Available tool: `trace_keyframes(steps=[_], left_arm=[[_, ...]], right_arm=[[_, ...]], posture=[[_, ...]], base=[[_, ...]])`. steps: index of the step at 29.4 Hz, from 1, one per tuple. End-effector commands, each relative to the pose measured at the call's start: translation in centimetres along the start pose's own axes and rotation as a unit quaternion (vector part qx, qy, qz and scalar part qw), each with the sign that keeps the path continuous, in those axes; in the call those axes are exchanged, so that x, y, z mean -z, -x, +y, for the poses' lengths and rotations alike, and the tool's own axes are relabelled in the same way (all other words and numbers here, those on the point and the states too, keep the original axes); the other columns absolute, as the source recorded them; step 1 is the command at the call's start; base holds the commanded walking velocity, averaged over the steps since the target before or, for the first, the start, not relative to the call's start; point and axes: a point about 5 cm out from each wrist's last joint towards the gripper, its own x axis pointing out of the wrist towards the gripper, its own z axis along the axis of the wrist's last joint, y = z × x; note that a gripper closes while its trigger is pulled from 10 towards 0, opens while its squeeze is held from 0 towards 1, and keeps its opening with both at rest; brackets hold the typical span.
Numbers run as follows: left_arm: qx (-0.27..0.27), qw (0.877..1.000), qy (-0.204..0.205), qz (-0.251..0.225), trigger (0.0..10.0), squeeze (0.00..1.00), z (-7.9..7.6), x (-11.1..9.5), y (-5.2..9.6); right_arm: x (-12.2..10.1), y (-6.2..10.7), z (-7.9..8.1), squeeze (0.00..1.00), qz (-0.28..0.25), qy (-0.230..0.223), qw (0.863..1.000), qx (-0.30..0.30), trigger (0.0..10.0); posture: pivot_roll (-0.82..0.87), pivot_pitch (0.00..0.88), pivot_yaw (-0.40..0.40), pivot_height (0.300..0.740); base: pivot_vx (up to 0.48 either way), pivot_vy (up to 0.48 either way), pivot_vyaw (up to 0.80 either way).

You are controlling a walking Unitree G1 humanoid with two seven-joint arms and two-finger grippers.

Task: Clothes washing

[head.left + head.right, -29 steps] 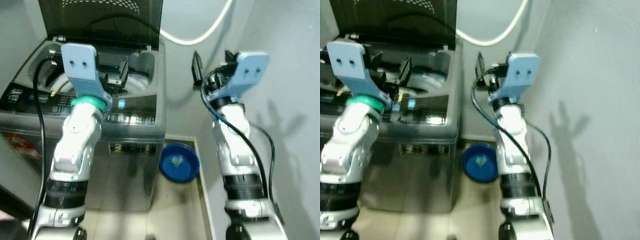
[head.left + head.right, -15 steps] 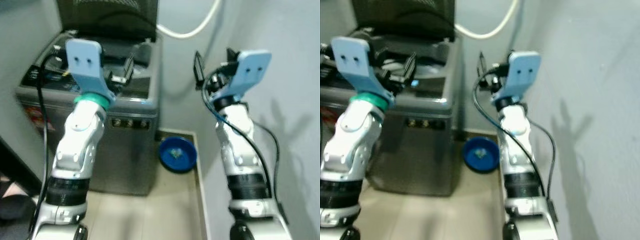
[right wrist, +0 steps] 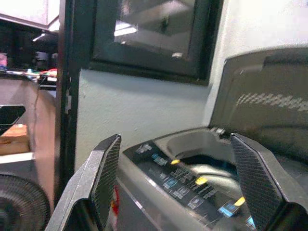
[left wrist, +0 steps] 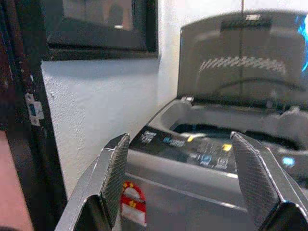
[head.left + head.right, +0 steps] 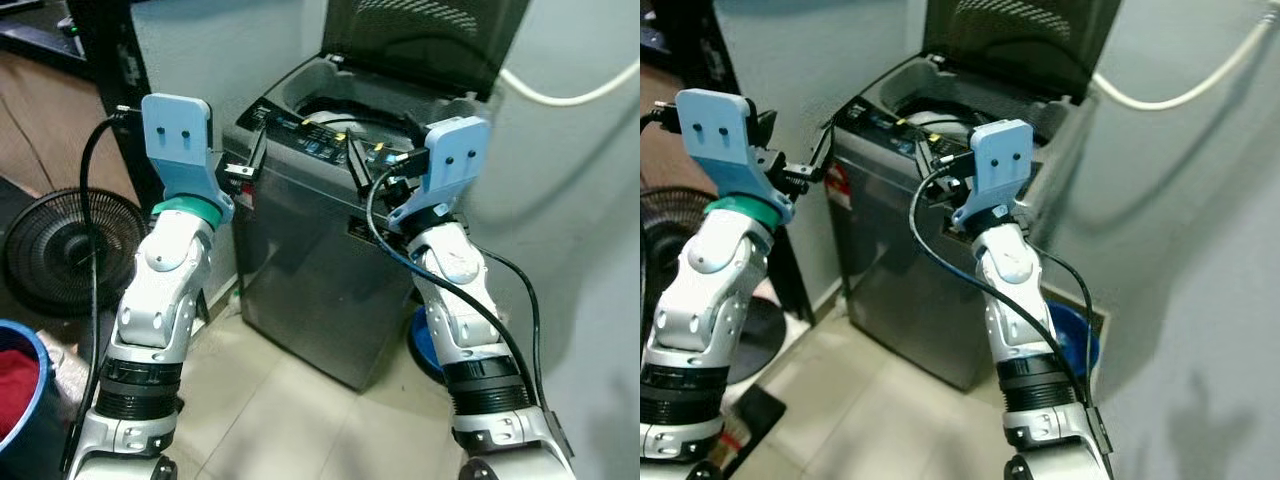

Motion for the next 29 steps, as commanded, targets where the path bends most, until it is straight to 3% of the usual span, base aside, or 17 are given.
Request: trace_keyframes(steps=[1, 9, 13, 14, 17, 21, 23, 24, 25, 29], left_arm=[[0.007, 1.0, 0.0, 0.008, 10.0, 0.0, -0.5, 0.5, 0.1], [0.01, 1.0, -0.005, 0.016, 10.0, 0.0, -0.6, 1.0, 0.3], [0.031, 0.995, -0.039, 0.081, 10.0, 0.0, -0.8, 4.5, 2.3], [0.031, 0.995, -0.039, 0.081, 10.0, 0.0, -0.8, 4.5, 2.3], [0.04, 0.989, -0.059, 0.128, 10.0, 0.0, -0.4, 6.8, 4.0], [0.04, 0.988, -0.064, 0.138, 10.0, 0.0, -0.3, 7.3, 4.4], [0.042, 0.983, -0.075, 0.164, 10.0, 0.0, 0.0, 8.6, 5.5], [0.042, 0.983, -0.075, 0.164, 10.0, 0.0, 0.0, 8.6, 5.5], [0.047, 0.977, -0.076, 0.195, 10.0, 0.0, -0.1, 10.1, 6.7], [0.052, 0.973, -0.077, 0.209, 10.0, 0.0, -0.4, 10.9, 7.5]], right_arm=[[0.0, 0.1, -0.1, 0.0, 0.002, -0.005, 1.0, -0.001, 10.0], [0.3, 0.2, 0.1, 0.0, 0.007, -0.009, 1.0, -0.007, 10.0], [4.2, 3.0, -1.1, 0.0, 0.081, -0.012, 0.996, 0.027, 10.0], [4.2, 3.0, -1.1, 0.0, 0.081, -0.012, 0.996, 0.027, 10.0], [7.5, 6.6, -2.8, 0.0, 0.155, -0.006, 0.985, 0.072, 10.0], [8.2, 7.5, -3.1, 0.0, 0.17, -0.003, 0.982, 0.08, 10.0], [9.6, 9.5, -3.5, 0.0, 0.205, 0.0, 0.975, 0.09, 10.0], [9.6, 9.5, -3.5, 0.0, 0.205, 0.0, 0.975, 0.09, 10.0], [11.0, 11.4, -3.2, 0.0, 0.242, 0.009, 0.967, 0.081, 10.0], [11.9, 12.5, -2.8, 0.0, 0.263, 0.011, 0.962, 0.074, 10.0]], posture=[[0.11, 0.007, -0.003, 0.74], [0.12, 0.008, -0.004, 0.74], [0.12, 0.008, -0.004, 0.74], [0.12, 0.008, -0.004, 0.74], [0.11, 0.004, 0.003, 0.74], [0.11, 0.004, 0.004, 0.74], [0.11, 0.001, 0.01, 0.74], [0.11, 0.001, 0.01, 0.74], [0.11, 0.003, 0.009, 0.74], [0.11, 0.006, 0.007, 0.74]], base=[[0.0, 0.0, 0.79], [0.0, 0.0, 0.79], [0.0, 0.0, 0.78], [0.0, 0.0, 0.78], [0.0, 0.0, 0.78], [0.0, 0.0, 0.78], [0.0, 0.0, 0.78], [0.0, 0.0, 0.77], [0.0, 0.0, 0.77], [0.0, 0.0, 0.78]])
